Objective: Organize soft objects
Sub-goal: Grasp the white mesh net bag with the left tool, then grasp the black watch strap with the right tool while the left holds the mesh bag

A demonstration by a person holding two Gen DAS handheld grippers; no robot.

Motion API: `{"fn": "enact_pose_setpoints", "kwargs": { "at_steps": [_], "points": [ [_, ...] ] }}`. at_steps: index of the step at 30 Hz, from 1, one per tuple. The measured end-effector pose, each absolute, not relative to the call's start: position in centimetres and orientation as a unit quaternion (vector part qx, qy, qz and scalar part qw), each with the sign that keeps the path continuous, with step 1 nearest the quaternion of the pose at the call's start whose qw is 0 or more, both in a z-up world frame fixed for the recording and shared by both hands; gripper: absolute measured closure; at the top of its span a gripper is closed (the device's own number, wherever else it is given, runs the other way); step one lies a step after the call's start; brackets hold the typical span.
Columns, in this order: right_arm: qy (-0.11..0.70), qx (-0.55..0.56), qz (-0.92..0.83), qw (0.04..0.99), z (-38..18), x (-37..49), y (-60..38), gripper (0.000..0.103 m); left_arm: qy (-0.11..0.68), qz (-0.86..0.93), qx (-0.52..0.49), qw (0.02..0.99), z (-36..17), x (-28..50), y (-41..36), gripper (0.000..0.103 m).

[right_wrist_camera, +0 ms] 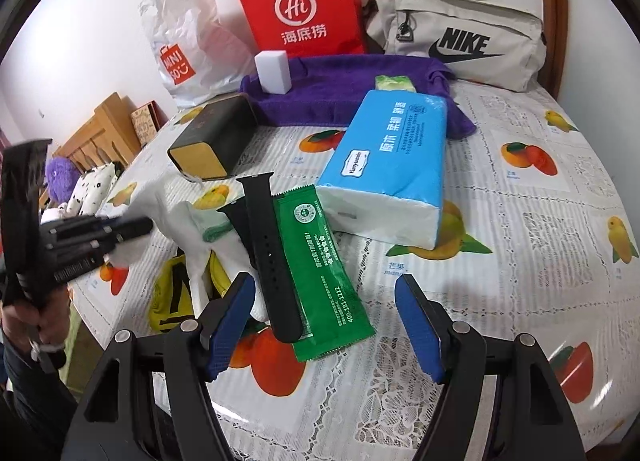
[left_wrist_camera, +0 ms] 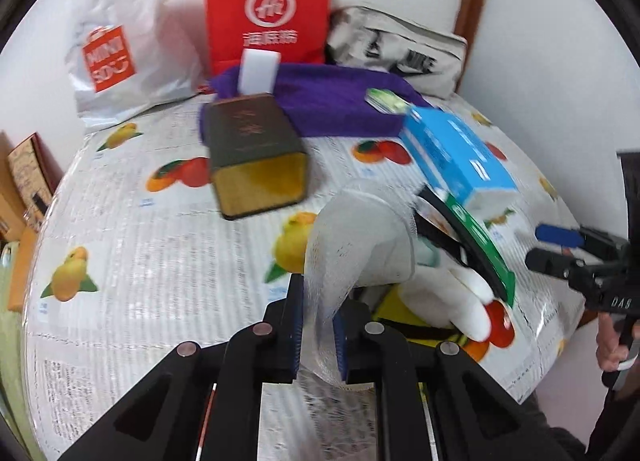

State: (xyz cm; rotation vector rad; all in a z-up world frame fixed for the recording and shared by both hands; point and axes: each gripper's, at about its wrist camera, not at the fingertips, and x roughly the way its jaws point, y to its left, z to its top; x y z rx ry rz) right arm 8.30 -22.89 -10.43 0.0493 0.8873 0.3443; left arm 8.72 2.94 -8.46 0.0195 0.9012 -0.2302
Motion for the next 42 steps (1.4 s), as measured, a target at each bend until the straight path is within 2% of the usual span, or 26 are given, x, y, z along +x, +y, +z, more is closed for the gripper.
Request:
{"fn": "enact_pose_setpoints", "kwargs": {
  "at_steps": [7,12,15,17,22,23,24,25,35,38,42],
  "points": [
    [0.433,0.014,0.179,0.884,-11.2,9.3,-22.0,0.031,0.473,-0.037,0.008,0.88,-12.1,11.2,5.1,0.09],
    [0.433,-0.003,0.197,0.88,-11.7,10.0,-20.6,0.039,0.462,-0.031,0.01,0.886,-12.9,11.7,4.6,0.09],
    [0.438,-0.01,0.21,0.874,-12.1,10.6,-19.8,0.051,0.459,-0.035,0.0,0.888,-13.1,11.9,4.7,0.09],
    [0.442,-0.006,0.224,0.869,-12.4,11.0,-19.4,0.064,0.458,-0.038,-0.008,0.888,-13.2,12.0,4.8,0.09],
    [0.446,-0.019,0.228,0.866,-13.0,12.0,-18.4,0.065,0.458,-0.044,-0.023,0.888,-13.3,12.2,4.9,0.09],
    [0.447,-0.021,0.229,0.865,-13.1,12.2,-18.2,0.068,0.457,-0.045,-0.022,0.888,-13.3,12.3,4.9,0.09],
    [0.445,-0.024,0.232,0.865,-13.2,12.4,-18.0,0.071,0.456,-0.045,-0.021,0.888,-13.3,12.3,4.9,0.09],
    [0.442,-0.031,0.232,0.866,-13.1,12.5,-17.8,0.083,0.456,-0.045,-0.02,0.888,-13.3,12.3,4.9,0.09],
    [0.453,-0.032,0.23,0.861,-12.9,12.2,-18.2,0.083,0.451,-0.049,-0.028,0.891,-13.3,12.2,5.0,0.09],
    [0.46,-0.022,0.231,0.857,-13.4,12.8,-18.1,0.079,0.449,-0.049,-0.031,0.892,-13.4,12.2,4.9,0.09],
    [0.457,-0.019,0.232,0.859,-13.5,13.1,-17.9,0.082,0.449,-0.052,-0.026,0.892,-13.3,12.3,4.8,0.09]
  ]
}}
